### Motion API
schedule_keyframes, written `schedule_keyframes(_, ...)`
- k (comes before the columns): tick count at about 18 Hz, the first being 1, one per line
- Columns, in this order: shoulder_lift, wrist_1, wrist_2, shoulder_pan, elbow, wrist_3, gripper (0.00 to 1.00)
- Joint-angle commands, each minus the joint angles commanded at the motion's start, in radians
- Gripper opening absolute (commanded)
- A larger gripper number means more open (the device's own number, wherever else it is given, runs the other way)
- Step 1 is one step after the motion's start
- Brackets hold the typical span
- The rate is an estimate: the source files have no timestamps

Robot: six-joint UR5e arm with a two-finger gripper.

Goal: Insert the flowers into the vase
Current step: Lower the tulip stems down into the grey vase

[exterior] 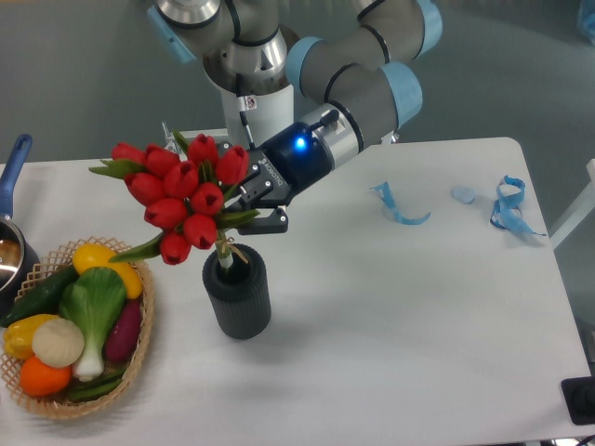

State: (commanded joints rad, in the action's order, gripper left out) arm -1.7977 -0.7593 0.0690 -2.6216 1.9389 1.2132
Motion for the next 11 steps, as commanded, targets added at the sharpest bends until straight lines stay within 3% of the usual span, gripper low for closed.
schedule_keyframes(11,-0.078,0.000,0.002,-0.006,0.077,0.127,0.18)
